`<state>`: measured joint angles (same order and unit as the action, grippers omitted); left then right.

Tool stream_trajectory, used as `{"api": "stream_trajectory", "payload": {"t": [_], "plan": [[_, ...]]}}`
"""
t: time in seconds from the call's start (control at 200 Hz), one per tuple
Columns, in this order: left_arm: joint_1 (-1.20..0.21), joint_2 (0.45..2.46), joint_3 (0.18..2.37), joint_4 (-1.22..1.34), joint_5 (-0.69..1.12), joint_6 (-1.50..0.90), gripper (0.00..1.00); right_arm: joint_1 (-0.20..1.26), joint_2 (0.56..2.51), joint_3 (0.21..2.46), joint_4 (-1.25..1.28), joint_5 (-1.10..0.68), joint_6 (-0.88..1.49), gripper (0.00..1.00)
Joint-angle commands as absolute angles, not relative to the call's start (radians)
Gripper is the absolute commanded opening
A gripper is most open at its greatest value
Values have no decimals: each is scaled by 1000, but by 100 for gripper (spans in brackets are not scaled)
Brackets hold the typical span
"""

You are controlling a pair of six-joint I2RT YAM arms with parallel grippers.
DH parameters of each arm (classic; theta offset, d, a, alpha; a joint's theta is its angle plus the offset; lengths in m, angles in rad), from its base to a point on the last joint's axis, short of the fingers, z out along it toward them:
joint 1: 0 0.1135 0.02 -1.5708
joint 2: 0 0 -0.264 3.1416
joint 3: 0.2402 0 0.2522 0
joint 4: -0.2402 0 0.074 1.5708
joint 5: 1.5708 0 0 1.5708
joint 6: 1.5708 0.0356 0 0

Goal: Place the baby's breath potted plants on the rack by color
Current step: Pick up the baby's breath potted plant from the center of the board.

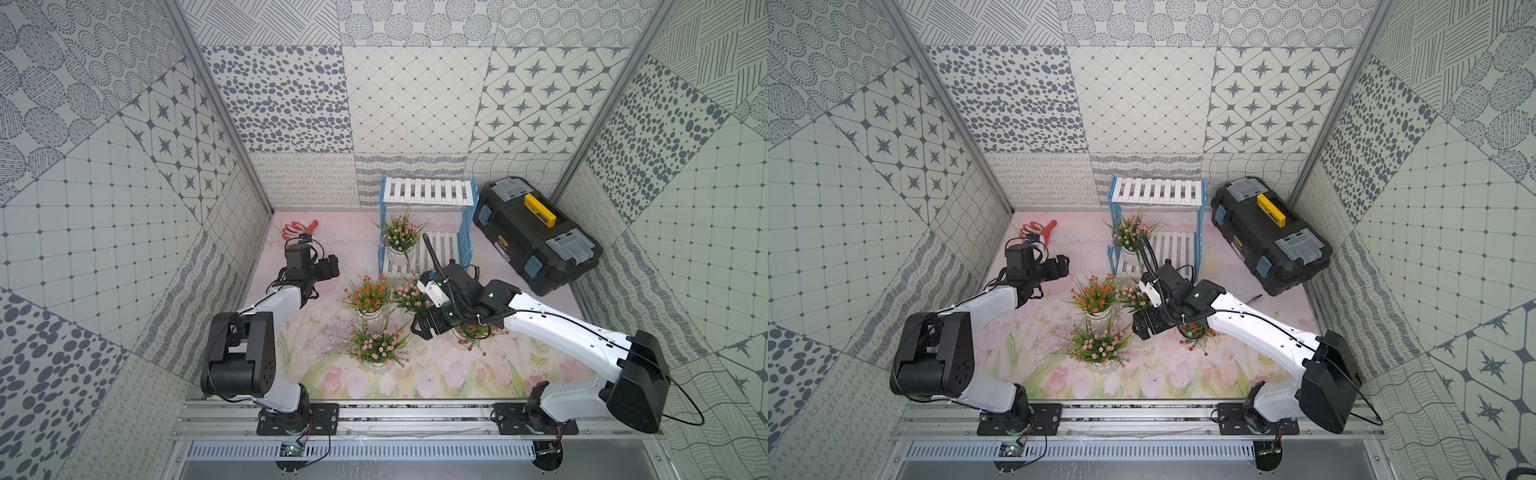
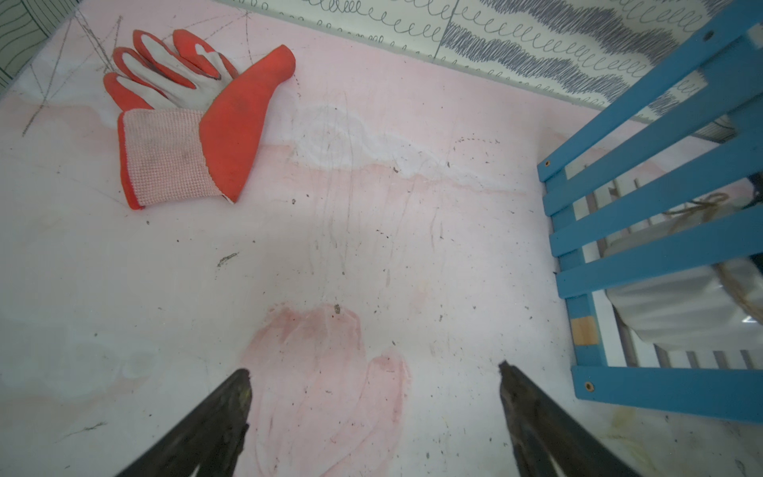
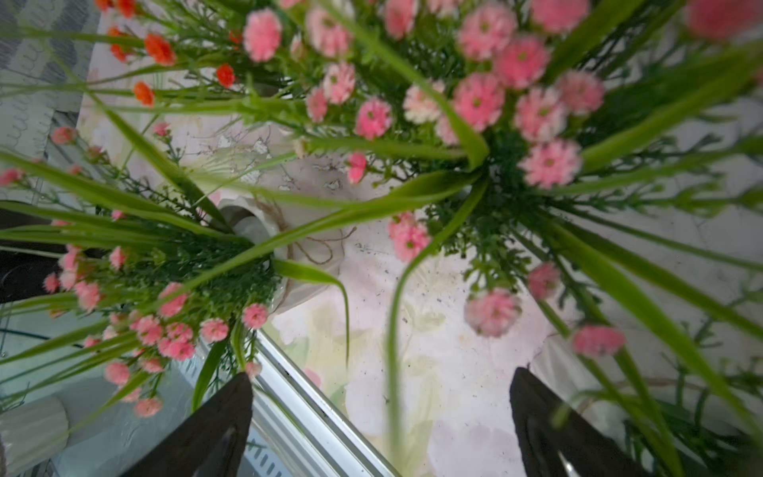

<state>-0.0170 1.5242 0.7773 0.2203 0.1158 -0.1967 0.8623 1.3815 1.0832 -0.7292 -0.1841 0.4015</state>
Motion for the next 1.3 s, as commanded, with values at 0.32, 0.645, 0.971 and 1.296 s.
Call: {"api": "stream_trajectory", "payload": {"t": [0.32,0.645,0.971,1.296], "plan": [[-17,1511,785,258,134,-222,95,924,1493,1042,-460,98,525,98],[-17,1529,797,254,147,-235,96,961,1492,995,-479,129,539,98],[-17,1500,802,226,147,-245,96,969,1487,902,-298,172,576,98],[-19,1485,797,232,159,-256,97,989,1539,816,-2,340,557,98]]}}
